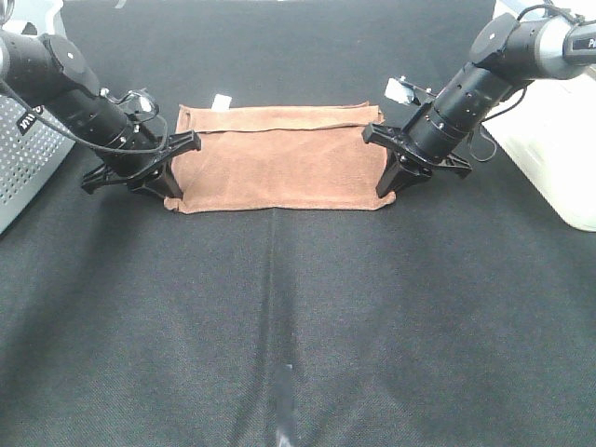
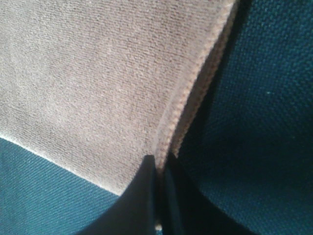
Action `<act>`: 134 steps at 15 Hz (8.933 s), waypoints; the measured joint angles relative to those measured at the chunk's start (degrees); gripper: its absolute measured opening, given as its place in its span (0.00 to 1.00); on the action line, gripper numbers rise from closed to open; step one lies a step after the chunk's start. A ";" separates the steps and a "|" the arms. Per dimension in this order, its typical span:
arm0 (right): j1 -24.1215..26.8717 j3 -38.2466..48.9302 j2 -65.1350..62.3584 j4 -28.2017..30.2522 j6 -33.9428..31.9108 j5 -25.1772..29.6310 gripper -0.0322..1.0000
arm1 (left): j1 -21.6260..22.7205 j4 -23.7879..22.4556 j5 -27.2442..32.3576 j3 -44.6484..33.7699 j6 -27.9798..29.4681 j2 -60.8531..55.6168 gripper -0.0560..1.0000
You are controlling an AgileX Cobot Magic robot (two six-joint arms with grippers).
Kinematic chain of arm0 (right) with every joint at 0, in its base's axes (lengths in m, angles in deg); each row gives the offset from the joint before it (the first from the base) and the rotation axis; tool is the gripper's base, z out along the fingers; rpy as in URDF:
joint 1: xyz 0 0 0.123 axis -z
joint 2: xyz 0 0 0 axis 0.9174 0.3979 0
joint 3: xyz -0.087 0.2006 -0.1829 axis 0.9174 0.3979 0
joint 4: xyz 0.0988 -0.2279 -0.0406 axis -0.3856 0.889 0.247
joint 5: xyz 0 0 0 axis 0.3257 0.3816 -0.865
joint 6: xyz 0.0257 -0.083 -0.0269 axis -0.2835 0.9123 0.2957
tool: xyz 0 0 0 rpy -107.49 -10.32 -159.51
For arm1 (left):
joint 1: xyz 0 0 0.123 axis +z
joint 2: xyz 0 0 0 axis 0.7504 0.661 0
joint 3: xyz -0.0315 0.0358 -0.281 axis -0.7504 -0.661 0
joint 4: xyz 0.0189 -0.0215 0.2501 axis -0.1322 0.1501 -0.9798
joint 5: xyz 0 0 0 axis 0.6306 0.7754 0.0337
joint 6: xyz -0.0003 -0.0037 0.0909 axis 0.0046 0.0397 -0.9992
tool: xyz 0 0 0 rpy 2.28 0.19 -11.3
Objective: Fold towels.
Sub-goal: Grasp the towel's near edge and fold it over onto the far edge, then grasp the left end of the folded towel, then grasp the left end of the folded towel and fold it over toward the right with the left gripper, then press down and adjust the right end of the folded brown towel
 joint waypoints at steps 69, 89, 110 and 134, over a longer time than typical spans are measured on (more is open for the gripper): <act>-0.40 -1.43 -3.61 4.93 -0.17 -4.70 0.79 | 0.69 -13.12 -0.46 3.32 7.22 -2.35 0.09; -0.40 -1.43 -3.61 4.98 -0.23 -4.07 0.79 | 0.69 -13.52 -2.06 4.18 7.56 0.29 0.75; -0.40 -1.43 -3.61 5.84 -0.23 -3.90 0.79 | -3.38 -17.36 10.43 15.36 11.23 -4.64 0.12; -2.41 -1.43 -8.19 -16.04 8.82 4.41 0.79 | -5.27 5.84 -16.73 16.21 8.02 -4.76 0.71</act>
